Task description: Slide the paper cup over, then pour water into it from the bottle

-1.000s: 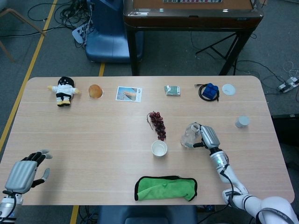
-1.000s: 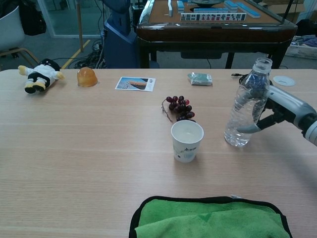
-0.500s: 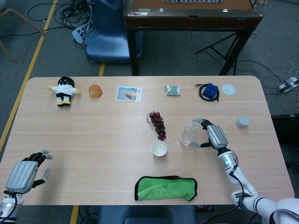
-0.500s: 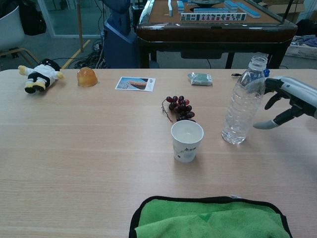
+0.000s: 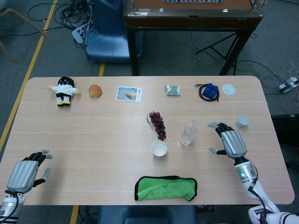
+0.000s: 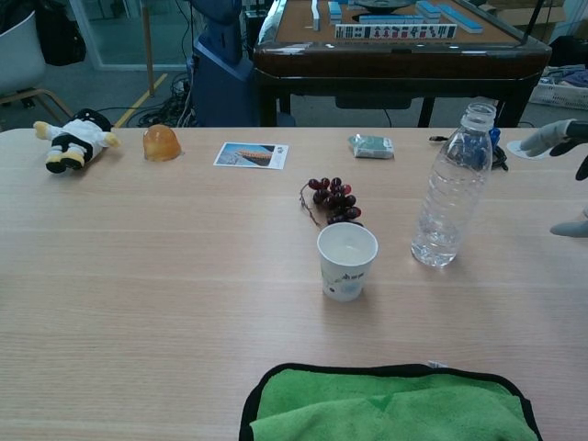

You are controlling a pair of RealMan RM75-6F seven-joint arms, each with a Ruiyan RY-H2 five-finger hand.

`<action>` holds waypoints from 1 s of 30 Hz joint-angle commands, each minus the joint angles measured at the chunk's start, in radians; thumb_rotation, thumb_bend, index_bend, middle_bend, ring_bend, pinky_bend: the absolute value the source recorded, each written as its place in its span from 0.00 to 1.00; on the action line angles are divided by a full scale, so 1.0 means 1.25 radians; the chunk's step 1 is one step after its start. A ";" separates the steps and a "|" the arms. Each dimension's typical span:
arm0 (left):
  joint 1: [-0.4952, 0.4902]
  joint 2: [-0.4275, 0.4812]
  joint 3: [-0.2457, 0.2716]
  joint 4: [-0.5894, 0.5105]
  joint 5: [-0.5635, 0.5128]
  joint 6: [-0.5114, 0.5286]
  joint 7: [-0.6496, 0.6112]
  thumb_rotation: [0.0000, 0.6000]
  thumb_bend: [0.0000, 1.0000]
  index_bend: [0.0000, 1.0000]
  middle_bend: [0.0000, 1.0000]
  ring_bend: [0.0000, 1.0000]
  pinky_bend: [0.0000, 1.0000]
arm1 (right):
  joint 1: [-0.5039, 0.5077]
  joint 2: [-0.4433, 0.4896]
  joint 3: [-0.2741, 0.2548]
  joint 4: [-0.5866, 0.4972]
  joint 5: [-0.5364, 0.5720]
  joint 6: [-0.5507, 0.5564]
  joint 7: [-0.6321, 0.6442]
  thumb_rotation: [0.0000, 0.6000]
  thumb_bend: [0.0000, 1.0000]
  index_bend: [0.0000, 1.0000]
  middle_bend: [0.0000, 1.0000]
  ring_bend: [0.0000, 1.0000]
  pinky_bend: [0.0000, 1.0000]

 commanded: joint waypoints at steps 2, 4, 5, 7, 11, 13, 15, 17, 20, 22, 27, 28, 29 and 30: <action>-0.001 -0.009 -0.006 0.000 -0.008 0.002 0.008 1.00 0.40 0.34 0.23 0.27 0.43 | -0.067 0.096 -0.027 -0.113 0.022 0.062 -0.136 1.00 0.00 0.22 0.23 0.19 0.36; -0.001 -0.014 -0.009 0.002 -0.008 0.006 0.009 1.00 0.40 0.34 0.23 0.27 0.43 | -0.083 0.114 -0.033 -0.136 0.024 0.079 -0.169 1.00 0.00 0.22 0.23 0.19 0.36; 0.000 -0.019 -0.011 0.007 -0.005 0.013 0.007 1.00 0.40 0.34 0.23 0.27 0.43 | -0.094 0.124 -0.037 -0.150 0.022 0.092 -0.192 1.00 0.00 0.22 0.23 0.19 0.36; 0.002 -0.025 -0.013 0.015 0.000 0.021 0.002 1.00 0.40 0.34 0.23 0.27 0.43 | -0.109 0.138 -0.045 -0.170 0.014 0.112 -0.224 1.00 0.00 0.22 0.23 0.19 0.36; 0.003 -0.031 -0.017 0.022 0.001 0.030 0.000 1.00 0.40 0.30 0.23 0.27 0.43 | -0.147 0.160 -0.066 -0.209 -0.009 0.160 -0.279 1.00 0.00 0.22 0.23 0.19 0.36; 0.004 -0.031 -0.019 0.021 -0.004 0.030 0.003 1.00 0.40 0.29 0.23 0.27 0.43 | -0.162 0.164 -0.073 -0.216 -0.022 0.180 -0.291 1.00 0.00 0.22 0.24 0.19 0.36; 0.005 -0.030 -0.021 0.019 -0.010 0.031 0.007 1.00 0.40 0.29 0.23 0.27 0.43 | -0.177 0.166 -0.078 -0.219 -0.034 0.199 -0.296 1.00 0.00 0.22 0.24 0.19 0.36; 0.007 -0.027 -0.019 0.015 -0.014 0.029 0.009 1.00 0.40 0.29 0.23 0.27 0.43 | -0.188 0.166 -0.080 -0.219 -0.044 0.210 -0.298 1.00 0.00 0.22 0.24 0.19 0.36; 0.009 -0.023 -0.017 0.011 -0.018 0.027 0.010 1.00 0.40 0.29 0.23 0.27 0.43 | -0.198 0.169 -0.082 -0.219 -0.050 0.218 -0.293 1.00 0.00 0.22 0.24 0.19 0.36; 0.010 -0.022 -0.017 0.012 -0.022 0.025 0.013 1.00 0.40 0.29 0.23 0.27 0.43 | -0.208 0.171 -0.081 -0.212 -0.057 0.227 -0.279 1.00 0.00 0.22 0.24 0.19 0.36; 0.009 -0.024 -0.016 0.015 -0.021 0.024 0.019 1.00 0.40 0.29 0.23 0.27 0.43 | -0.219 0.188 -0.077 -0.220 -0.066 0.236 -0.279 1.00 0.00 0.22 0.24 0.19 0.36; 0.008 -0.024 -0.014 0.016 -0.017 0.023 0.021 1.00 0.40 0.29 0.23 0.27 0.43 | -0.222 0.191 -0.076 -0.224 -0.068 0.239 -0.279 1.00 0.00 0.22 0.24 0.19 0.36; 0.008 -0.026 -0.013 0.017 -0.015 0.023 0.021 1.00 0.40 0.29 0.23 0.27 0.43 | -0.223 0.193 -0.075 -0.227 -0.069 0.238 -0.276 1.00 0.00 0.22 0.24 0.19 0.36; 0.007 -0.027 -0.012 0.017 -0.015 0.021 0.022 1.00 0.40 0.29 0.23 0.27 0.43 | -0.224 0.194 -0.074 -0.229 -0.069 0.236 -0.272 1.00 0.00 0.22 0.24 0.19 0.36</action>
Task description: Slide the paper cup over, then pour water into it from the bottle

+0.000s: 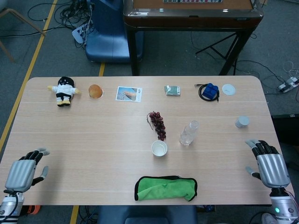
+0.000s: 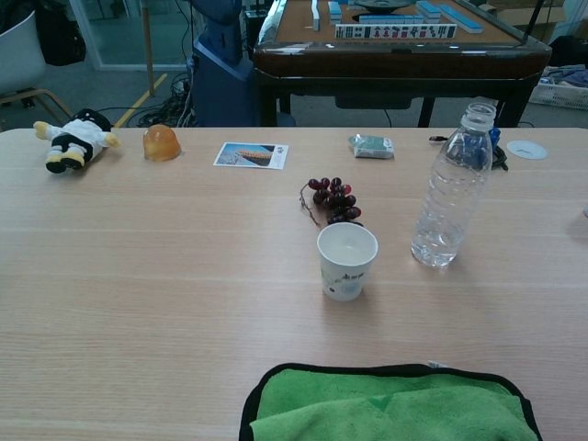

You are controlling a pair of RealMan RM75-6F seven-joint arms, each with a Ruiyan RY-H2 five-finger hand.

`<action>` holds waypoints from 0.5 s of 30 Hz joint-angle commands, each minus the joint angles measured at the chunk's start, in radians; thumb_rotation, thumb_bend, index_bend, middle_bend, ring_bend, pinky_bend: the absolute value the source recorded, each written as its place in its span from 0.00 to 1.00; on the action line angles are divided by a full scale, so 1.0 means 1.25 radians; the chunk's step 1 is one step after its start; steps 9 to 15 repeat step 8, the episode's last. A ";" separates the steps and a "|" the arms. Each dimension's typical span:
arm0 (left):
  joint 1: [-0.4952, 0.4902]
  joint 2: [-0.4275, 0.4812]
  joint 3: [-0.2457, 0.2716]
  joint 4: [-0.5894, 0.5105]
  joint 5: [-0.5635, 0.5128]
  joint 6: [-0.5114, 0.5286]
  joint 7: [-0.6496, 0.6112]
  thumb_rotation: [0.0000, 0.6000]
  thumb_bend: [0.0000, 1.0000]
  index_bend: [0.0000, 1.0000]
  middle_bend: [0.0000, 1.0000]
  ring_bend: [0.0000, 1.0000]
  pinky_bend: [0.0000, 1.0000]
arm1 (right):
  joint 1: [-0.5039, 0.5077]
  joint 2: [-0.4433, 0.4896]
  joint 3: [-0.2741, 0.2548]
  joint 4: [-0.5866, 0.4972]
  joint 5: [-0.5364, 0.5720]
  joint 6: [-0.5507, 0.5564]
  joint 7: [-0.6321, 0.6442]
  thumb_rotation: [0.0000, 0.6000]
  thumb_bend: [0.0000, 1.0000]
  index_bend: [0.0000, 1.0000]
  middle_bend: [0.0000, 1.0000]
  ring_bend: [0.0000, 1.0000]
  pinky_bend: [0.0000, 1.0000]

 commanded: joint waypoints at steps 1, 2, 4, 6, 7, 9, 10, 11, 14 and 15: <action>-0.001 -0.003 0.003 0.002 0.002 -0.004 0.001 1.00 0.40 0.29 0.23 0.27 0.43 | -0.003 0.004 0.003 -0.005 -0.001 -0.005 0.008 1.00 0.00 0.22 0.24 0.19 0.36; -0.003 -0.005 0.004 0.004 0.002 -0.008 0.001 1.00 0.40 0.29 0.23 0.27 0.43 | -0.003 0.005 0.004 -0.005 0.001 -0.012 0.012 1.00 0.00 0.22 0.24 0.19 0.36; -0.004 -0.006 0.007 0.007 0.003 -0.012 0.003 1.00 0.40 0.29 0.23 0.27 0.43 | -0.002 0.005 0.005 -0.004 0.004 -0.022 0.015 1.00 0.00 0.22 0.24 0.19 0.36; -0.004 -0.007 0.007 0.008 0.005 -0.012 0.003 1.00 0.40 0.29 0.23 0.27 0.43 | -0.001 0.004 0.003 -0.005 0.001 -0.031 0.013 1.00 0.00 0.22 0.24 0.19 0.36; -0.004 -0.006 0.007 0.007 0.006 -0.011 0.003 1.00 0.40 0.29 0.23 0.27 0.43 | -0.002 0.003 0.003 -0.007 -0.002 -0.034 0.012 1.00 0.00 0.22 0.24 0.19 0.36; -0.003 -0.006 0.007 0.007 0.007 -0.010 0.003 1.00 0.40 0.29 0.23 0.27 0.43 | -0.002 0.002 0.002 -0.008 -0.004 -0.035 0.012 1.00 0.00 0.22 0.24 0.19 0.36; -0.003 -0.006 0.007 0.007 0.007 -0.010 0.003 1.00 0.40 0.29 0.23 0.27 0.43 | -0.002 0.002 0.002 -0.008 -0.004 -0.035 0.012 1.00 0.00 0.22 0.24 0.19 0.36; -0.003 -0.006 0.007 0.007 0.007 -0.010 0.003 1.00 0.40 0.29 0.23 0.27 0.43 | -0.002 0.002 0.002 -0.008 -0.004 -0.035 0.012 1.00 0.00 0.22 0.24 0.19 0.36; -0.003 -0.006 0.007 0.007 0.007 -0.010 0.003 1.00 0.40 0.29 0.23 0.27 0.43 | -0.002 0.002 0.002 -0.008 -0.004 -0.035 0.012 1.00 0.00 0.22 0.24 0.19 0.36; -0.003 -0.006 0.007 0.007 0.007 -0.010 0.003 1.00 0.40 0.29 0.23 0.27 0.43 | -0.002 0.002 0.002 -0.008 -0.004 -0.035 0.012 1.00 0.00 0.22 0.24 0.19 0.36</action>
